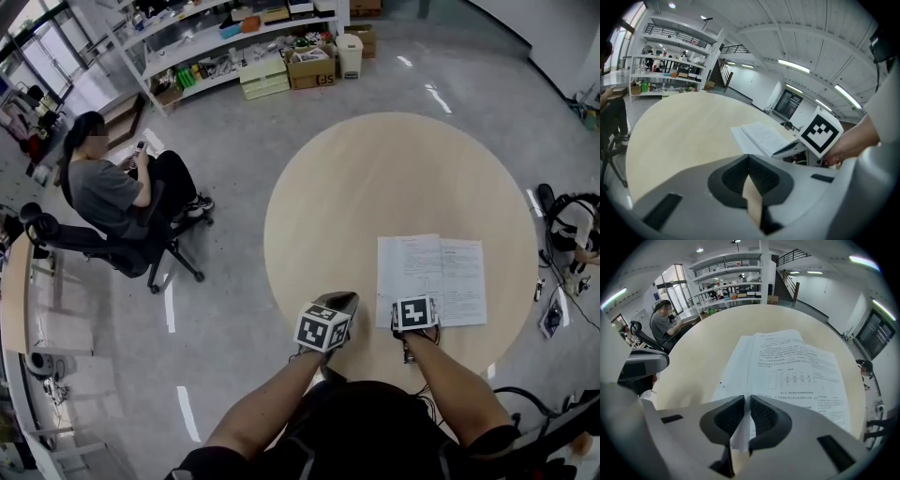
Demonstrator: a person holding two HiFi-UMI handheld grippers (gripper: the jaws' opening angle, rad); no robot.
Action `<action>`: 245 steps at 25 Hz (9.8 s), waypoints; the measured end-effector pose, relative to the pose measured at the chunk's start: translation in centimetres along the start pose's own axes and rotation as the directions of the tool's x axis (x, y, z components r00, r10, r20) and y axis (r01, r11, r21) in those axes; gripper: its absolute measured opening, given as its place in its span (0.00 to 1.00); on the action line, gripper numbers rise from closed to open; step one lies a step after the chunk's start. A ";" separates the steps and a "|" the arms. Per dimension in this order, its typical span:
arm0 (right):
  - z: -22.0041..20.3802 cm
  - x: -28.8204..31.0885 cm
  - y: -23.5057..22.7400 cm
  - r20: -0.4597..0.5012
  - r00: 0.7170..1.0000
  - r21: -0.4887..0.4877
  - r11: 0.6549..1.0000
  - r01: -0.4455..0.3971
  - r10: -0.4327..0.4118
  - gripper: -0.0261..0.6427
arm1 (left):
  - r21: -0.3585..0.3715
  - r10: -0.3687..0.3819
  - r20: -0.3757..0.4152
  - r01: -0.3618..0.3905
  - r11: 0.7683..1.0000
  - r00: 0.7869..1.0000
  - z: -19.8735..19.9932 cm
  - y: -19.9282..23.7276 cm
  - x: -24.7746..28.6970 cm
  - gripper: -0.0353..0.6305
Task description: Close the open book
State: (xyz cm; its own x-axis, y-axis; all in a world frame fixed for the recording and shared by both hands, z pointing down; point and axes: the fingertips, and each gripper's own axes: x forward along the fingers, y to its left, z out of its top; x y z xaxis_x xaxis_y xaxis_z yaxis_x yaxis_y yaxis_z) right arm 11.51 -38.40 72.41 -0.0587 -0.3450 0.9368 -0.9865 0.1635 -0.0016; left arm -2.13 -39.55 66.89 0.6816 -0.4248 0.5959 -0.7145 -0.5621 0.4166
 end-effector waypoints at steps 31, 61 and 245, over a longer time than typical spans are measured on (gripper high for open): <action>-4.5 -4.7 -23.2 0.165 0.974 0.317 0.944 0.094 -0.153 0.14 | 0.055 -0.039 -0.063 0.043 0.998 0.997 -0.2 -7.5 3.9 0.04; 0.6 -8.9 -15.5 0.337 0.939 0.037 0.997 0.062 -0.071 0.25 | 0.053 -0.009 -0.051 0.012 0.999 0.999 0.0 -7.3 2.8 0.04; -80.6 -72.1 28.2 0.889 0.412 -0.113 0.967 -0.227 0.200 0.04 | 0.442 -0.317 0.479 0.087 0.893 0.819 -52.8 -61.6 -72.0 0.04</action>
State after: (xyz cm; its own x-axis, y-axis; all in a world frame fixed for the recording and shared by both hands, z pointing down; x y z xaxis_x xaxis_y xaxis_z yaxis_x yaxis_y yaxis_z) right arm 0.22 65.55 33.06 -0.3575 -0.9310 0.0742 -0.9237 0.3408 -0.1751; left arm -15.55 63.09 34.61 0.8600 -0.5095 0.0274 -0.5089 -0.8525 0.1199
